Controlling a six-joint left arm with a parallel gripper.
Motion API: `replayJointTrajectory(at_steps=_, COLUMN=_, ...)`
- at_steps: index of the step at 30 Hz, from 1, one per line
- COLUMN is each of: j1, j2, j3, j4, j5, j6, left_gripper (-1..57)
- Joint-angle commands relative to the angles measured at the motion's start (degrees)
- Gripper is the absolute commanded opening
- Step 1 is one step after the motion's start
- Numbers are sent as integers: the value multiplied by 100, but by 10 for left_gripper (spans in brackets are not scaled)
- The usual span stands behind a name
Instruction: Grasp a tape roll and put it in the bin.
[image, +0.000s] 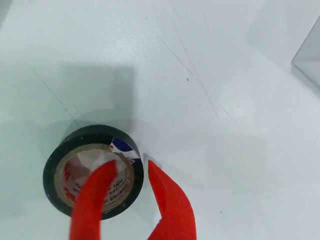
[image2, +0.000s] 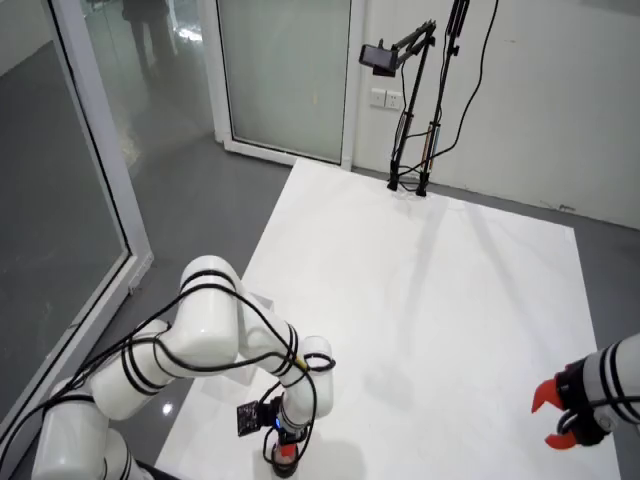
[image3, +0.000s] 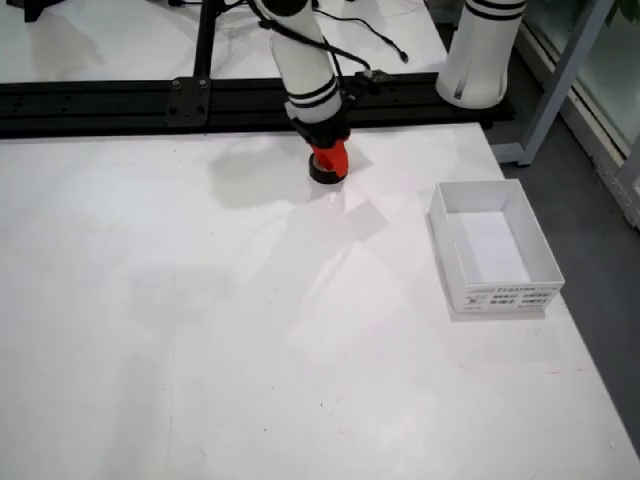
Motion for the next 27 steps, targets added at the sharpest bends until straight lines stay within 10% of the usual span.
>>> replayJointTrajectory(at_steps=1, j1=9, j2=61, j3=0, j4=79, j5=-126, j6=-33, left_gripper=-5)
replayJointTrajectory(at_steps=27, j1=773, j2=-1794, j3=-9, j4=650, j5=1456, j6=20, left_gripper=-7)
